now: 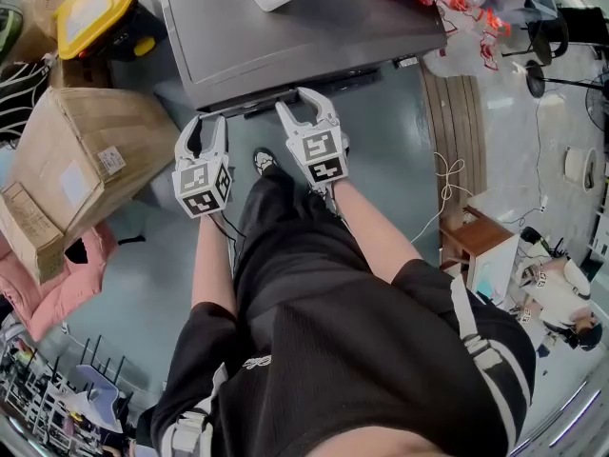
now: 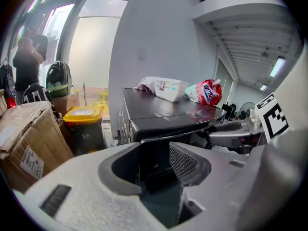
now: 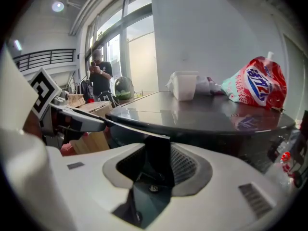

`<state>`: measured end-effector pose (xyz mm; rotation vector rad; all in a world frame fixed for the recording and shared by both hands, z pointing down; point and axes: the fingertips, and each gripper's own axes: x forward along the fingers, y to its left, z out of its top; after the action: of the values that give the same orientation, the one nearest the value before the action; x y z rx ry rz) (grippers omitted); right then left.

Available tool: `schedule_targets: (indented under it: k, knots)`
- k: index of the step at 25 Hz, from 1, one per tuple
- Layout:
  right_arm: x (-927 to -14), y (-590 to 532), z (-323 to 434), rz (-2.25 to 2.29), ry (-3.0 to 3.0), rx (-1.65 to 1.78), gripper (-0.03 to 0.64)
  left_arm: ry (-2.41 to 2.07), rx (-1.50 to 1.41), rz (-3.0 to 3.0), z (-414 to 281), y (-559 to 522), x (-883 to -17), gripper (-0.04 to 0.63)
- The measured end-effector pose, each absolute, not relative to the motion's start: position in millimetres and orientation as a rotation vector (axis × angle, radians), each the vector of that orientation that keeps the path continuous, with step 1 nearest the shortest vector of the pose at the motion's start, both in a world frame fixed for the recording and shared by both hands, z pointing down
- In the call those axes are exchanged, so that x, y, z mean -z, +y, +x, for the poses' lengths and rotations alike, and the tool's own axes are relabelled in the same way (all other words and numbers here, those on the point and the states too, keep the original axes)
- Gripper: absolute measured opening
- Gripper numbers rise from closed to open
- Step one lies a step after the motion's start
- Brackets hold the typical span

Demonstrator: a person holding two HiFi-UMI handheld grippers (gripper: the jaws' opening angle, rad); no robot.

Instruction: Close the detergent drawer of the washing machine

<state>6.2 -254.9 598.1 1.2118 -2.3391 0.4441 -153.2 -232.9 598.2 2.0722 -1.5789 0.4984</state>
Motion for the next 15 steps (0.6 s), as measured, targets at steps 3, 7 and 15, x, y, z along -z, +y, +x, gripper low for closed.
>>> schedule_targets:
  k: [3,7,15]
  knots:
    - [-599.0,-254.5,7.4,1.249,-2.330,-0.494,0.155,-1.590,-0.484,2.060,-153.0,-233.0,-598.1,0.195]
    - [-600.7,-257.0,8.5,1.283,-2.315,-0.516,0.155,-1.612,-0.473,2.042,-153.4,-234.4,-599.6,0.195]
    - [-604.0,-256.3,10.6,1.278,-2.304,-0.520,0.155,-1.614,-0.470,2.041,-152.8,-234.9,-598.7,0.196]
